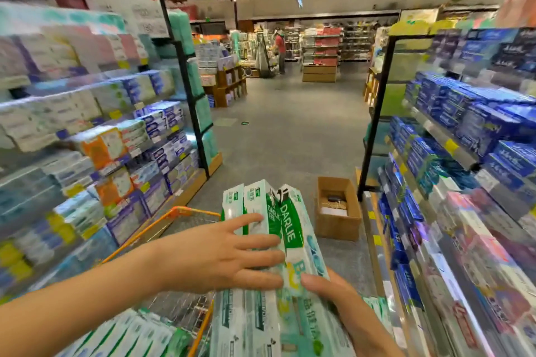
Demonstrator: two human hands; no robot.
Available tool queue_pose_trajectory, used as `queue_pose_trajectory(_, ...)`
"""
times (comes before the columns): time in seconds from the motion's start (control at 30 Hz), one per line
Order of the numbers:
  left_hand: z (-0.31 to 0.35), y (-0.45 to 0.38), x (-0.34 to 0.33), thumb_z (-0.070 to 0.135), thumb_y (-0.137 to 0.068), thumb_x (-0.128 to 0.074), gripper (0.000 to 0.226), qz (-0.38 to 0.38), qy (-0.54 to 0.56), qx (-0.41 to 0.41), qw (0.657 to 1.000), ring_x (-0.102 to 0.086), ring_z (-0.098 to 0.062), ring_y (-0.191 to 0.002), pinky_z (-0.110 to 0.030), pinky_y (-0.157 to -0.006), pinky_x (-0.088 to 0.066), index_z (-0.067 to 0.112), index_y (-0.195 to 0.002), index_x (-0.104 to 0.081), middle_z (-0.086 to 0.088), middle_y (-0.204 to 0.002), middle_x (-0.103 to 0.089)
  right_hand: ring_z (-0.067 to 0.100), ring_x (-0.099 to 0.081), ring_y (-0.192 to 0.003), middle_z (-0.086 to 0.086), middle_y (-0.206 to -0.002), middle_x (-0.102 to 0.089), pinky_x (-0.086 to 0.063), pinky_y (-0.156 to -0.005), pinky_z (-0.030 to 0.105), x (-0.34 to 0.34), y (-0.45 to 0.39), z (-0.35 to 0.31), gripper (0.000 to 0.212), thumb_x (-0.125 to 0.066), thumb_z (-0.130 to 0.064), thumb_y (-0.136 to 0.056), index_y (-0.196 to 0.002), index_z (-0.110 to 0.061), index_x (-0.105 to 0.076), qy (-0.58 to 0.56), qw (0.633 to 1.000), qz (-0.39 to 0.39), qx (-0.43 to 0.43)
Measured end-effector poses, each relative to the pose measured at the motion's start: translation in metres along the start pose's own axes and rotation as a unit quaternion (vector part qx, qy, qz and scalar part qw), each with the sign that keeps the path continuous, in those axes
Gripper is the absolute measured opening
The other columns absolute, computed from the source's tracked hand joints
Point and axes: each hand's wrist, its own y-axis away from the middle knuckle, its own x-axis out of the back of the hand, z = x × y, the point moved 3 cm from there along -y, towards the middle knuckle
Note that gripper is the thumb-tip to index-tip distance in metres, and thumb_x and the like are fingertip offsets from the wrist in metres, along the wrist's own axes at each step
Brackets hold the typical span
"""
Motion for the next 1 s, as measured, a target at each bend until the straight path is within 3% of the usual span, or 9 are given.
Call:
queue_pose_trajectory(0.13,0.029,0.109,0.044,0.021,-0.084,-0.057,0.05,-0.017,-0.003,0.051,0.999,-0.039,-0.024,-0.128,-0.055,-0.112,-0.025,0.025,-0.13,-0.038,-0.003,-0.132,-0.041,0.039,-0.056,-0.116,0.023,-0.129,-0.055,-0.046,-0.094,0.05,-0.092,-0.015,0.066,0.056,-0.071,-0.01,-0.074,-0.128,-0.011,-0.057,-0.109,0.98,-0.156,-0.057)
queue_pose_trajectory(0.2,0.048,0.167,0.06,0.017,-0.088,-0.049,0.044,-0.018,0.017,0.078,0.997,-0.038,-0.026,-0.129,-0.06,-0.107,-0.03,0.022,-0.13,-0.036,-0.004,-0.133,-0.041,0.038,-0.057,-0.113,0.025,-0.13,-0.054,-0.044,-0.095,0.05,-0.128,-0.028,0.103,0.065,-0.077,-0.014,-0.067,-0.129,-0.006,-0.057,-0.087,0.985,-0.136,-0.062)
queue_pose_trajectory(0.33,0.086,0.258,0.082,0.016,-0.094,-0.045,0.035,0.009,0.031,0.135,0.99,-0.038,-0.029,-0.126,-0.067,-0.099,-0.033,0.02,-0.128,-0.037,-0.007,-0.131,-0.041,0.037,-0.067,-0.086,0.03,-0.116,-0.06,-0.057,-0.073,0.046,-0.189,-0.04,0.162,0.091,-0.095,-0.016,-0.029,-0.113,0.004,-0.065,-0.07,0.992,-0.076,-0.073)
queue_pose_trajectory(0.57,0.123,0.328,0.056,0.016,-0.097,-0.038,0.032,0.028,0.057,0.166,0.984,-0.038,-0.031,-0.126,-0.066,-0.096,-0.037,0.02,-0.129,-0.036,-0.008,-0.132,-0.04,0.033,-0.067,-0.093,0.024,-0.12,-0.061,-0.055,-0.081,0.045,-0.238,-0.051,0.198,0.089,-0.092,-0.02,-0.046,-0.126,-0.007,-0.055,0.0,0.996,-0.076,-0.049)
queue_pose_trajectory(0.67,0.125,0.34,0.039,0.012,-0.086,-0.055,0.046,-0.017,0.037,0.15,0.988,-0.039,-0.032,-0.123,-0.07,-0.087,-0.041,0.019,-0.128,-0.038,-0.009,-0.13,-0.042,0.033,-0.068,-0.09,0.023,-0.113,-0.065,-0.058,-0.071,0.044,-0.23,-0.065,0.201,0.093,-0.092,-0.017,-0.043,-0.126,-0.007,-0.052,0.018,0.997,-0.042,-0.059)
queue_pose_trajectory(0.77,0.121,0.362,0.025,0.01,-0.073,-0.072,0.065,-0.043,0.036,0.148,0.987,-0.039,-0.032,-0.122,-0.07,-0.086,-0.041,0.018,-0.128,-0.039,-0.009,-0.13,-0.043,0.029,-0.07,-0.08,0.02,-0.102,-0.068,-0.059,-0.064,0.039,-0.22,-0.079,0.21,0.068,-0.085,-0.01,-0.063,-0.122,-0.008,-0.053,0.041,0.996,0.032,-0.071)
queue_pose_trajectory(0.83,0.123,0.385,0.014,0.009,-0.092,-0.047,0.037,-0.061,0.049,0.153,0.985,-0.038,-0.033,-0.124,-0.069,-0.09,-0.04,0.017,-0.128,-0.04,-0.01,-0.129,-0.044,0.025,-0.07,-0.075,0.016,-0.102,-0.067,-0.059,-0.061,0.035,-0.21,-0.092,0.221,0.053,-0.073,-0.01,-0.073,-0.122,-0.012,-0.052,0.072,0.991,0.077,-0.079)
queue_pose_trajectory(0.9,0.127,0.415,-0.003,0.009,-0.101,-0.013,0.04,-0.059,0.05,0.164,0.983,-0.028,-0.031,-0.132,-0.068,-0.1,-0.028,0.017,-0.132,-0.038,-0.011,-0.13,-0.044,0.024,-0.07,-0.071,0.015,-0.098,-0.068,-0.058,-0.059,0.034,-0.196,-0.106,0.236,0.042,-0.065,-0.008,-0.083,-0.122,-0.013,-0.05,0.091,0.983,0.136,-0.085)
queue_pose_trajectory(1.0,0.136,0.457,-0.022,0.009,-0.097,-0.024,0.055,-0.066,0.064,0.193,0.977,-0.01,-0.03,-0.144,-0.064,-0.106,-0.014,0.021,-0.15,-0.015,-0.011,-0.15,-0.029,0.028,-0.069,-0.083,0.018,-0.104,-0.068,-0.057,-0.072,0.041,-0.178,-0.13,0.268,0.052,-0.068,-0.018,-0.084,-0.13,-0.014,-0.044,0.1,0.966,0.216,-0.096)
